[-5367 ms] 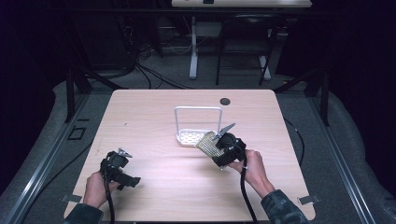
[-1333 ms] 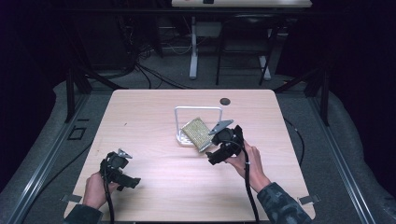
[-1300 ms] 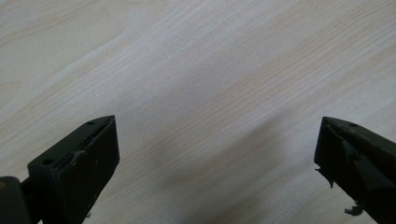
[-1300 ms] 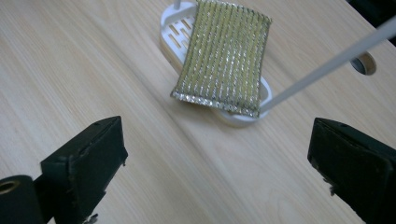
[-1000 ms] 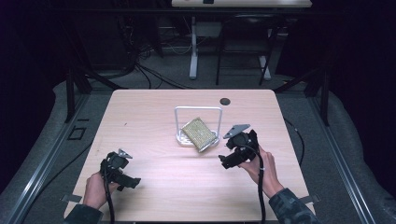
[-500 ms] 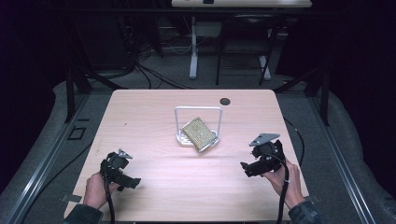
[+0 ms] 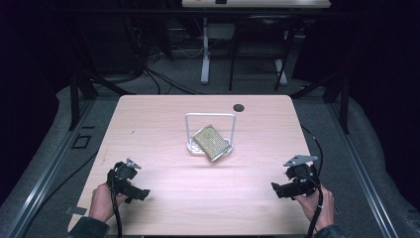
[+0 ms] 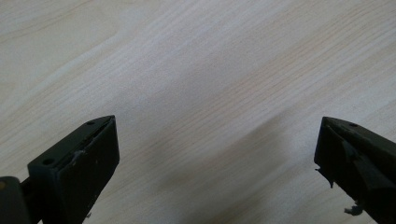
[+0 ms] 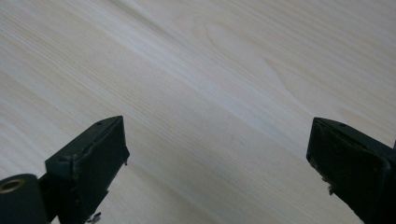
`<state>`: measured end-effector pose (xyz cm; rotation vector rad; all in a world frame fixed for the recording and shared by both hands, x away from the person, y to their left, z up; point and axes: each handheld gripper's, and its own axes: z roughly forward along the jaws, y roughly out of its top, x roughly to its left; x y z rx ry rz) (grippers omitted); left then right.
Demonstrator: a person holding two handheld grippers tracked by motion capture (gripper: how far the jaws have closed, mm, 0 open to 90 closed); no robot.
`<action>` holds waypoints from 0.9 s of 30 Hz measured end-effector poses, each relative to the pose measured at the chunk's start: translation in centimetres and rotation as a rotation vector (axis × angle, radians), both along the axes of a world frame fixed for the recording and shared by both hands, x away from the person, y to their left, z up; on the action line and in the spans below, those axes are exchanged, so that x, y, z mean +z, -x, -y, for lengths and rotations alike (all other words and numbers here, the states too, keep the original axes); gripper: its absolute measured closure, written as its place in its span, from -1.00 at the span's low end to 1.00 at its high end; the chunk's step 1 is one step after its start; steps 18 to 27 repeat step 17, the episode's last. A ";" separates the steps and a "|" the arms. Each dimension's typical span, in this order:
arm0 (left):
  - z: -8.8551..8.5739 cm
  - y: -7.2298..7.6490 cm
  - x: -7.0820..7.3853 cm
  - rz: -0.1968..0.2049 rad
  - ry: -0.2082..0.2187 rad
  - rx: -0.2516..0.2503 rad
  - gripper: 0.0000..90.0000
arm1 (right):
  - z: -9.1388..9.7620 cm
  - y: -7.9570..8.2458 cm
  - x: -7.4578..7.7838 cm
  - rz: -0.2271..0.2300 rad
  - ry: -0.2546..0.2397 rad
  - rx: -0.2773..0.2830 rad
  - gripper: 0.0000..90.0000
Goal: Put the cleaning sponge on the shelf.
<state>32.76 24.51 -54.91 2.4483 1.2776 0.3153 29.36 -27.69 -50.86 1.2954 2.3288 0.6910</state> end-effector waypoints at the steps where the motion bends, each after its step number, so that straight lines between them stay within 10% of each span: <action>1: 0.0 0.0 0.0 0.000 0.000 -0.001 -1.00 | 0.1 0.0 -0.3 -0.007 0.003 -0.003 -0.89; 27: 0.2 -0.2 -0.1 -0.001 -0.008 -0.005 -1.00 | 1.1 -0.2 -2.0 -0.067 0.028 -0.022 -0.88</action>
